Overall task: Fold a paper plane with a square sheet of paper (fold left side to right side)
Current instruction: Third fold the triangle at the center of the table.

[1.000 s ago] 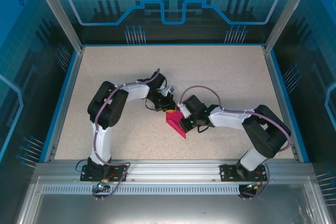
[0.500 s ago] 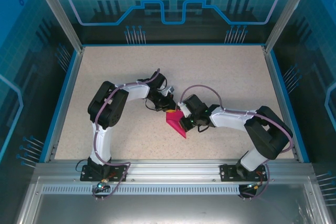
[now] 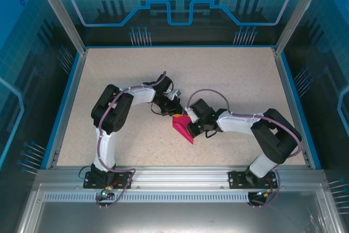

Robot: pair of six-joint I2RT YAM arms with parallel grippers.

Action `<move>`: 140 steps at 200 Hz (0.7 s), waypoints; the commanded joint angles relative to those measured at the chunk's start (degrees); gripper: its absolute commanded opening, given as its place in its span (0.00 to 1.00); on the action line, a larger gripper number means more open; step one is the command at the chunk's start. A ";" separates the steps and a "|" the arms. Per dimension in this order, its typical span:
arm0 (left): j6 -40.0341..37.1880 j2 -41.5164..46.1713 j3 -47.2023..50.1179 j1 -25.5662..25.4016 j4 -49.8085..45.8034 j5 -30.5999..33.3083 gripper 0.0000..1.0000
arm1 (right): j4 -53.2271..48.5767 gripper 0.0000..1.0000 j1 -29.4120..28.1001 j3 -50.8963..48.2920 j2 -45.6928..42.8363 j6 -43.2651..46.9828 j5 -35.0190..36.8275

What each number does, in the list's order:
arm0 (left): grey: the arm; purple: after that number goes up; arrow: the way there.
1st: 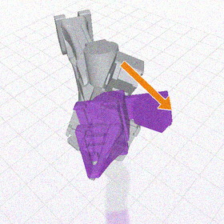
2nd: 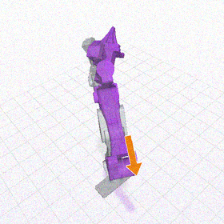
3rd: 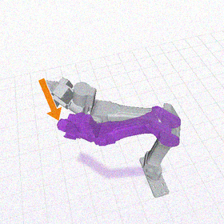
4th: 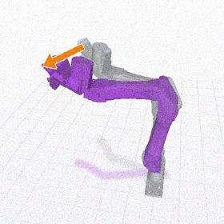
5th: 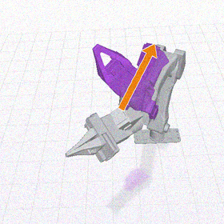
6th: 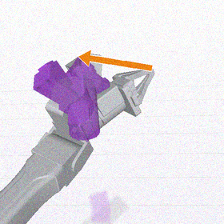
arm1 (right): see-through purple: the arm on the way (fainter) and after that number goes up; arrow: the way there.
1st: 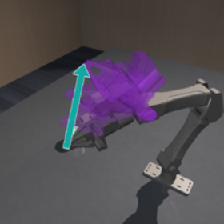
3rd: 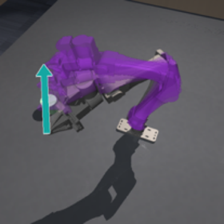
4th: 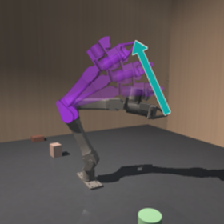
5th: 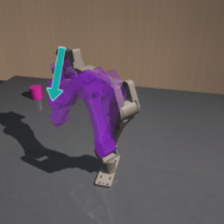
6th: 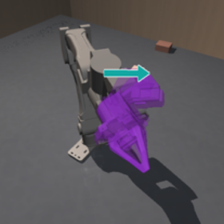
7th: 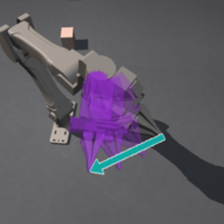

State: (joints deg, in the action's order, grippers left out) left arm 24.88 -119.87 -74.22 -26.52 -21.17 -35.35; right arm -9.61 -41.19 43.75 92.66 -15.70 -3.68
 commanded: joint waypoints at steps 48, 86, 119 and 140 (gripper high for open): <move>-3.23 1.47 -3.98 -0.38 -6.13 3.29 0.15 | -2.25 0.00 0.52 -0.67 2.30 -1.61 -0.87; -4.98 3.60 -10.26 1.35 -11.44 4.58 0.24 | -2.52 0.00 0.32 -1.11 2.43 -1.83 -1.06; -4.16 9.17 -4.86 2.21 -9.96 5.25 0.14 | -2.63 0.00 -0.11 -0.77 2.52 -1.96 -1.06; -1.54 14.09 3.53 2.16 -5.31 2.28 0.08 | -2.95 0.00 -0.26 -0.44 2.67 -1.77 -0.99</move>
State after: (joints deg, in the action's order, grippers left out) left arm 21.45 -111.48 -78.26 -24.36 -28.03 -30.85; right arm -9.43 -41.21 43.75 92.92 -16.80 -3.84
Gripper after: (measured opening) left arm 0.107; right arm 0.043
